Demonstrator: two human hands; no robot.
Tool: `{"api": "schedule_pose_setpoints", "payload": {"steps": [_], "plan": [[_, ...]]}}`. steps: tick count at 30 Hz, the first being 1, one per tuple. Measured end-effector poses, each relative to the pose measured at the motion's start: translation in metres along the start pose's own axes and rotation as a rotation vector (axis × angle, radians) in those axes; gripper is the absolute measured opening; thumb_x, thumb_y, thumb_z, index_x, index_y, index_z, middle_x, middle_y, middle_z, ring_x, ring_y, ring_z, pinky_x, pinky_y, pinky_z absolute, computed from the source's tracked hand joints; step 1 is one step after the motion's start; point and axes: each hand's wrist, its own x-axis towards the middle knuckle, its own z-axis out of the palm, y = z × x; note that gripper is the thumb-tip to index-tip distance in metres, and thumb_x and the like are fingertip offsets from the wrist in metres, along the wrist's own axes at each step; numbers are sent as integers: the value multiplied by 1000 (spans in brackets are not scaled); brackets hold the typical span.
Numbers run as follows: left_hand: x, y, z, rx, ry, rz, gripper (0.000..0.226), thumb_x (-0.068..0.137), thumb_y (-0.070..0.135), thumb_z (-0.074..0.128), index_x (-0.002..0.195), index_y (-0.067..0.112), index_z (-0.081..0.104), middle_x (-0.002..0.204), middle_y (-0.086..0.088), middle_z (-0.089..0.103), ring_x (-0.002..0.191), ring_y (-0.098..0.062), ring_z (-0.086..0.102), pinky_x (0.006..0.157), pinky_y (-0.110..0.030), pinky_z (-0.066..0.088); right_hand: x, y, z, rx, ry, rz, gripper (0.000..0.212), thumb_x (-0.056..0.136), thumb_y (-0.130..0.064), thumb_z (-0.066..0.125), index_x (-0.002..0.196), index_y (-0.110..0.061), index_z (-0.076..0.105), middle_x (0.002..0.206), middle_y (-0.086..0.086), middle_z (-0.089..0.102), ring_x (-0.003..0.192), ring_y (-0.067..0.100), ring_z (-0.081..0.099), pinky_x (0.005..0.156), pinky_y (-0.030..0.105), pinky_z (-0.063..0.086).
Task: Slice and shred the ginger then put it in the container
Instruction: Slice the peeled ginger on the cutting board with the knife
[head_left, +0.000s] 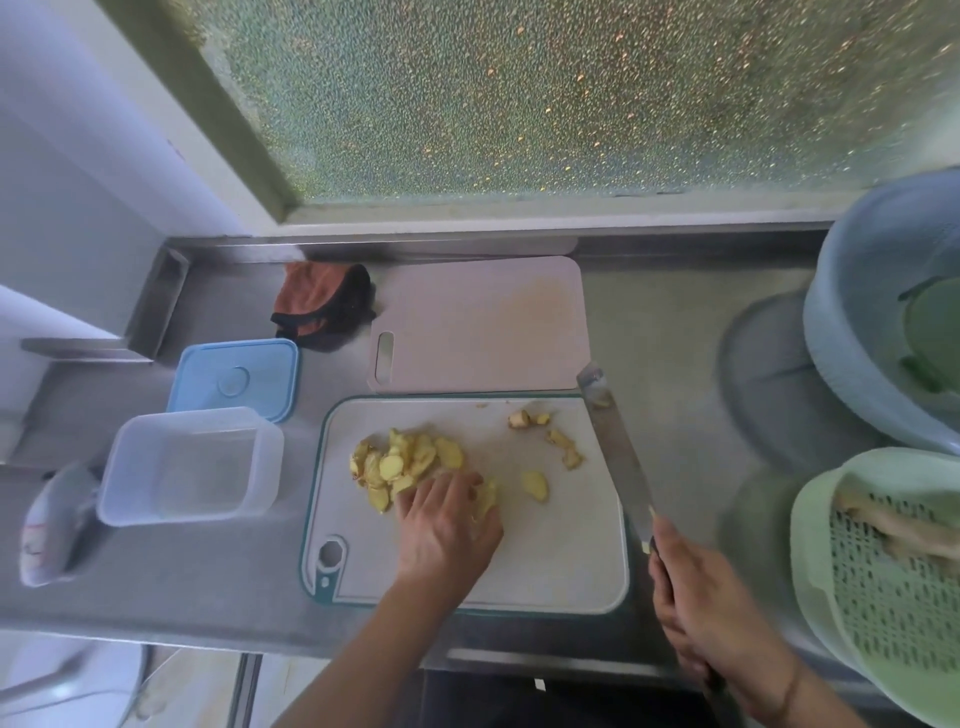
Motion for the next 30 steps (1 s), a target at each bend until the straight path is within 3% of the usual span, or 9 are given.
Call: {"api": "schedule_pose_setpoints", "payload": {"steps": [3,8,11,14,18,24,27,30], "plan": [[-1,8,4,-15,15,90,30,81,36,60,96,13,72,91,0,69,83,-27,64,76,-39,50,0,-1,0,-8,-3,-1,56,86,-64,37,65,-12,37,47,6,21,35,11,21,41,18,23],[24,43,14,-53,-62,205,26,90,30,65,112,18,70,106,-1,66,94,-24,58,81,-38,51,0,-1,-1,-20,11,18,55,88,-62,36,66,-11,37,46,5,22,34,11,22,40,17,23],[38,59,27,-15,-165,320,35,81,30,82,113,20,71,108,-2,69,95,-27,64,82,-40,55,-1,1,-5,-50,23,8,54,91,-58,36,63,-11,37,44,6,24,33,12,23,40,17,23],[49,63,40,-5,-136,389,19,87,27,73,104,20,74,103,-3,69,92,-28,64,82,-38,54,-4,4,-10,-67,29,-7,55,92,-53,37,63,-7,37,44,8,23,32,12,23,39,16,20],[62,62,52,-46,-33,358,5,87,19,68,87,17,73,91,-3,66,81,-31,62,75,-37,47,-6,9,-15,-55,36,-3,57,93,-51,38,61,-4,35,47,7,20,33,10,21,40,14,18],[41,21,16,-125,70,330,14,85,19,67,95,14,75,94,-1,70,85,-28,63,70,-38,50,-5,16,-22,-116,55,-44,52,94,-47,41,58,-10,39,46,8,24,32,12,24,37,14,18],[30,-23,-7,-66,134,288,12,86,18,67,91,14,77,92,0,70,84,-26,62,72,-40,51,-6,12,-20,-93,28,-50,55,94,-47,39,60,-4,35,49,8,21,33,10,21,39,13,16],[26,-23,-10,-80,86,277,17,89,25,65,95,14,77,95,0,72,87,-25,63,75,-39,53,-9,7,-14,-98,-17,-59,59,93,-48,35,62,2,28,50,7,16,32,10,17,39,12,15]]}}
